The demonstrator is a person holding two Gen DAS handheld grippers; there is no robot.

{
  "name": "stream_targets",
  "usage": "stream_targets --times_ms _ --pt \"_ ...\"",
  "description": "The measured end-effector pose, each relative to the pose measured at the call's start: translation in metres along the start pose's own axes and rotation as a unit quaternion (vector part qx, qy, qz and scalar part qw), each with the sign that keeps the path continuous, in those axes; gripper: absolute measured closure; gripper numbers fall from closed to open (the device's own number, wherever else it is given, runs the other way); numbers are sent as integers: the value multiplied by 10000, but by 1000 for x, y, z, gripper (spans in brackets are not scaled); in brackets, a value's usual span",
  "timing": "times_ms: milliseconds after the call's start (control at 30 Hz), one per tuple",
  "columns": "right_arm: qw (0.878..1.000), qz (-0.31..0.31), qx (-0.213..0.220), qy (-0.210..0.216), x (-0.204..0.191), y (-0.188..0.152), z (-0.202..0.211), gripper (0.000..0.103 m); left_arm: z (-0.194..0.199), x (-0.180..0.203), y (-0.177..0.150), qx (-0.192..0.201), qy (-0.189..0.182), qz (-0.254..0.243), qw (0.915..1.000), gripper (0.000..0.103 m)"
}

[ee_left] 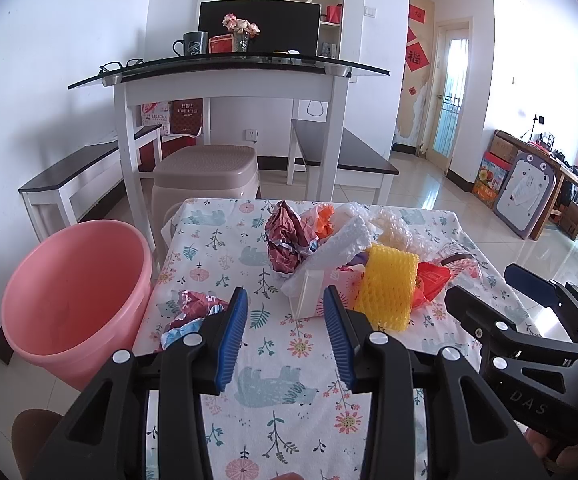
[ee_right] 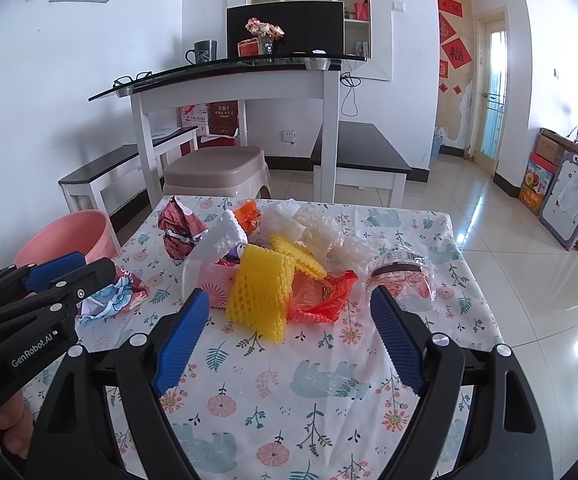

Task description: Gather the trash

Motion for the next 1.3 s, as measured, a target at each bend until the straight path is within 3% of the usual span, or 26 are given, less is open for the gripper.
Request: stream_targets --times_ms 1300 --pt "10000 -21 -65 64 -2 5 -9 20 2 0 -2 -15 -12 -7 10000 64"
Point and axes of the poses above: each gripper's, at about its wrist camera, not at the fingertips, and z roughly against the way its jaws point, x to its right, y to its top, the point moved 2 cm from there along -z, roughly the way its jaws point, and after that the axes turned 15 degrees about -z, right-handed, at the moved point
